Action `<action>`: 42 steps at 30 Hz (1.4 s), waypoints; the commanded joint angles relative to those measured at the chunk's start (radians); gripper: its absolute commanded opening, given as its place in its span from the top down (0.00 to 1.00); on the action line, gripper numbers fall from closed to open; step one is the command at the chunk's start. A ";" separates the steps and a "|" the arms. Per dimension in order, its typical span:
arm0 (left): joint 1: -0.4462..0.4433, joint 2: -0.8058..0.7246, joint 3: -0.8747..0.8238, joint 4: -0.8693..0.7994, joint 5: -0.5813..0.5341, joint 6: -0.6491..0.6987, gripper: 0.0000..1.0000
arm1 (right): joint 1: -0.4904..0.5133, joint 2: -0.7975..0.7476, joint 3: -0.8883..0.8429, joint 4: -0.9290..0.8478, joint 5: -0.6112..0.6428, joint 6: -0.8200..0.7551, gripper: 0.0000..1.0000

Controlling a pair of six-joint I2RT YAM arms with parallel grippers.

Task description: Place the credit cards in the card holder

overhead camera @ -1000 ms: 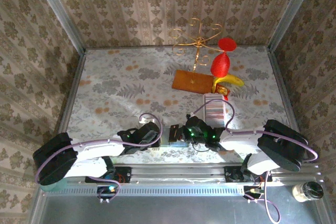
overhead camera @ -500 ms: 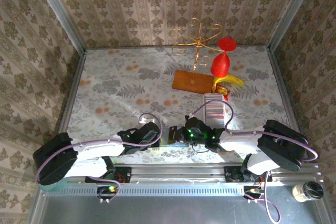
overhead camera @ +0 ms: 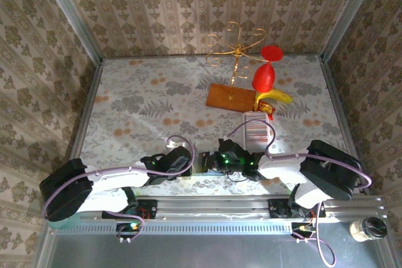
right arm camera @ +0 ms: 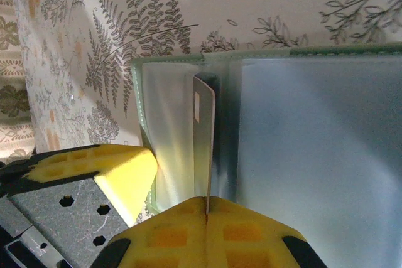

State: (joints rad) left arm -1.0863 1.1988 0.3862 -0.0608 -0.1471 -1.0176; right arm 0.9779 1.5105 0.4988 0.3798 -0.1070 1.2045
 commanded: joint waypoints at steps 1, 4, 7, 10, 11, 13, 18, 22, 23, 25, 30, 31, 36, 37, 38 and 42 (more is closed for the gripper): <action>-0.007 0.021 -0.012 -0.061 -0.009 -0.015 1.00 | 0.010 0.038 0.032 -0.037 -0.042 -0.018 0.95; -0.006 0.020 -0.017 -0.057 -0.006 -0.016 1.00 | 0.010 0.036 0.054 -0.093 -0.033 -0.044 0.83; -0.006 0.013 -0.020 -0.060 -0.009 -0.018 1.00 | 0.010 0.015 0.062 -0.151 -0.009 -0.065 0.75; -0.008 0.012 -0.021 -0.056 -0.009 -0.018 1.00 | 0.010 -0.006 0.087 -0.256 0.024 -0.102 0.72; -0.009 0.010 -0.021 -0.058 -0.010 -0.018 1.00 | 0.010 -0.011 0.092 -0.276 0.032 -0.113 0.72; -0.007 0.011 -0.023 -0.056 -0.010 -0.019 1.00 | 0.010 -0.016 0.092 -0.279 0.035 -0.118 0.73; -0.009 0.014 -0.023 -0.053 -0.010 -0.018 1.00 | 0.012 0.027 0.105 -0.232 0.001 -0.109 0.85; -0.010 0.015 -0.021 -0.053 -0.009 -0.016 1.00 | 0.015 0.053 0.129 -0.225 -0.007 -0.113 0.92; -0.010 0.012 -0.023 -0.053 -0.009 -0.017 1.00 | 0.016 0.054 0.134 -0.227 -0.007 -0.116 0.92; -0.011 0.009 -0.027 -0.048 -0.009 -0.019 1.00 | 0.017 0.056 0.148 -0.236 -0.004 -0.124 0.92; -0.015 -0.004 -0.032 -0.044 -0.012 -0.020 1.00 | 0.025 0.072 0.176 -0.236 -0.009 -0.133 0.92; -0.018 -0.006 -0.033 -0.042 -0.012 -0.020 1.00 | 0.027 0.077 0.179 -0.233 -0.010 -0.134 0.92; -0.024 -0.015 -0.041 -0.019 -0.009 -0.019 1.00 | 0.031 0.106 0.193 -0.214 -0.025 -0.131 0.89; -0.025 -0.015 -0.043 -0.014 -0.008 -0.021 1.00 | 0.031 0.109 0.197 -0.210 -0.029 -0.133 0.88; -0.026 -0.015 -0.043 -0.013 -0.008 -0.021 1.00 | 0.033 0.111 0.202 -0.212 -0.031 -0.135 0.86; -0.027 -0.015 -0.046 -0.016 -0.013 -0.026 1.00 | 0.033 0.094 0.205 -0.235 -0.027 -0.153 0.82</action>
State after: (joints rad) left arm -1.1004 1.1828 0.3691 -0.0502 -0.1650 -1.0286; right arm 0.9989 1.6070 0.6746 0.1509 -0.1135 1.0779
